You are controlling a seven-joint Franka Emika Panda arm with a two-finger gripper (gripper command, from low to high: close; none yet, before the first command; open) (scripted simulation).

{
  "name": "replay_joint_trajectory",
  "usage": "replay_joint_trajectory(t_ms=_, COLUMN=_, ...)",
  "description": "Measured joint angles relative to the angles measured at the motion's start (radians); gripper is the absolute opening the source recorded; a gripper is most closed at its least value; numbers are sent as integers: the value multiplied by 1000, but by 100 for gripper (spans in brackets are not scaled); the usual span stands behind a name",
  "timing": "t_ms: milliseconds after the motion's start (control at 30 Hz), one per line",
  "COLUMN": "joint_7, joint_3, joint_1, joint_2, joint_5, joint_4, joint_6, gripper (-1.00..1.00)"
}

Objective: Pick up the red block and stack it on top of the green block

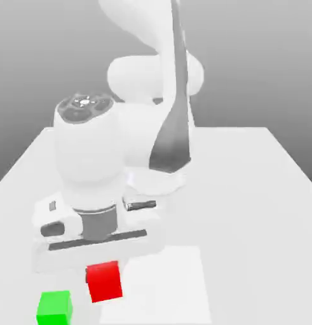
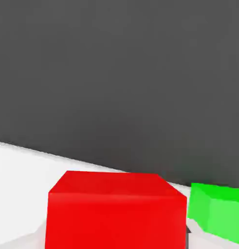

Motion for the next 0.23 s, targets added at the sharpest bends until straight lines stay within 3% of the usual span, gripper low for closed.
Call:
replay_joint_trajectory(t_ms=100, joint_7=-33, joint_3=11, joint_1=-42, joint_2=92, joint_5=52, joint_4=17, joint_6=73, gripper=-100)
replay_joint_trajectory(t_ms=133, joint_7=-44, joint_3=20, joint_1=-51, joint_2=122, joint_5=67, joint_4=19, joint_6=99, gripper=100)
replay_joint_trajectory(t_ms=233, joint_7=-44, joint_3=20, joint_1=-51, joint_2=122, joint_5=67, joint_4=19, joint_6=99, gripper=100)
